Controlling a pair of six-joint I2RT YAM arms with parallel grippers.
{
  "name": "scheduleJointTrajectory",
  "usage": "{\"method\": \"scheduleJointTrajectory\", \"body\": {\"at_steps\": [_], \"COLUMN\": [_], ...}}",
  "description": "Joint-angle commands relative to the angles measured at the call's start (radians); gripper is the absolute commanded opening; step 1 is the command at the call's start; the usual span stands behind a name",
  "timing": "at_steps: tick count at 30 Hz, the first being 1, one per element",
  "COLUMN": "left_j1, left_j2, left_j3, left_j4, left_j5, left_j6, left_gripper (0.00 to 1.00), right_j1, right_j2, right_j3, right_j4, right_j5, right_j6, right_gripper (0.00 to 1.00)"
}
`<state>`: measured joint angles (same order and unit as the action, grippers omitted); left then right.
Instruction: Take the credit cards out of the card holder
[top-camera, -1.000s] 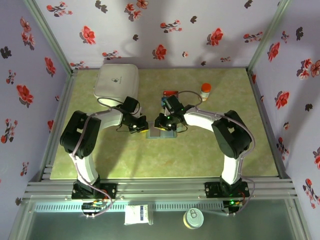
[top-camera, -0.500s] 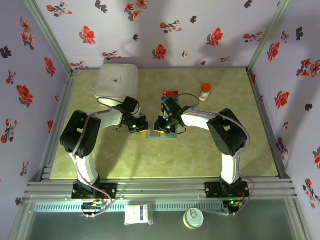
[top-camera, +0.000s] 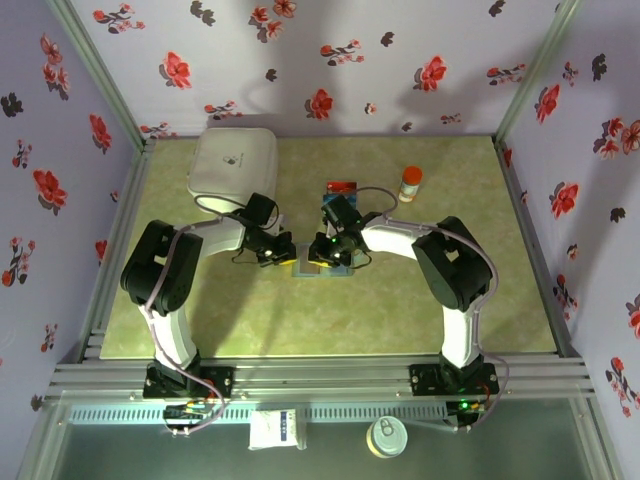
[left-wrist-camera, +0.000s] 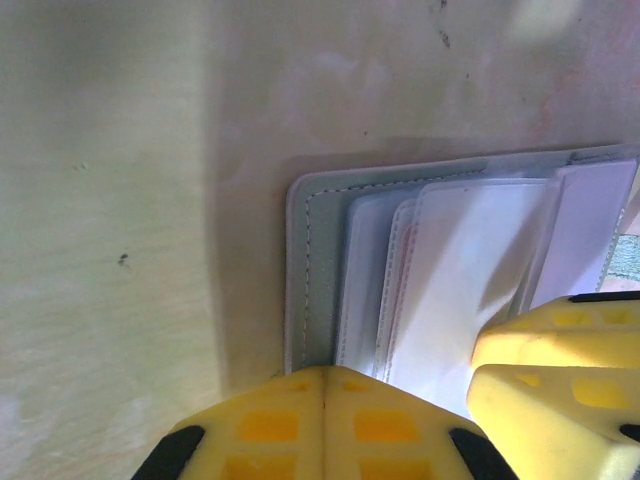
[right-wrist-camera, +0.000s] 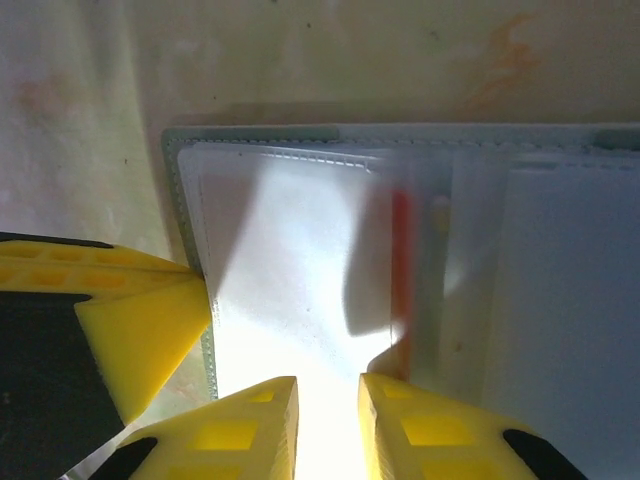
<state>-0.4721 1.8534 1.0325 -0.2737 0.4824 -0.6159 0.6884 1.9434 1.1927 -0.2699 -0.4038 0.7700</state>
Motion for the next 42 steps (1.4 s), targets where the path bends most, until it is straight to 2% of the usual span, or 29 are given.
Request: {"method": "scheduleJointTrajectory", "body": {"at_steps": [1,12,26,34,42], "left_j1": [0.007,0.010,0.013,-0.008,-0.051], "left_j2": [0.039,0.041,-0.037,-0.076,-0.009], "left_j3": [0.000,0.008,0.029,0.073,0.095], "left_j4": [-0.068,-0.083,-0.109,-0.099,0.022], "left_j5": [-0.024,-0.034,-0.055,-0.013,0.071], "left_j6": [0.034,0.040,0.020,-0.035,-0.135], "left_gripper": [0.00,0.00,0.00,0.00,0.15], "right_j1": [0.008,0.003,-0.062,-0.096,-0.113], "right_j2": [-0.012,-0.021,-0.044,-0.045,-0.034], "right_j3": [0.019,0.026,-0.070,-0.115,-0.148], "right_j4": [-0.097,-0.136,-0.020,0.033,0.078], "right_j5": [0.084,0.102,-0.023,-0.064,-0.091], "right_j6": [-0.038,-0.069,-0.101,-0.110,-0.112], "right_gripper": [0.26,0.25,0.18,0.15,0.13]}}
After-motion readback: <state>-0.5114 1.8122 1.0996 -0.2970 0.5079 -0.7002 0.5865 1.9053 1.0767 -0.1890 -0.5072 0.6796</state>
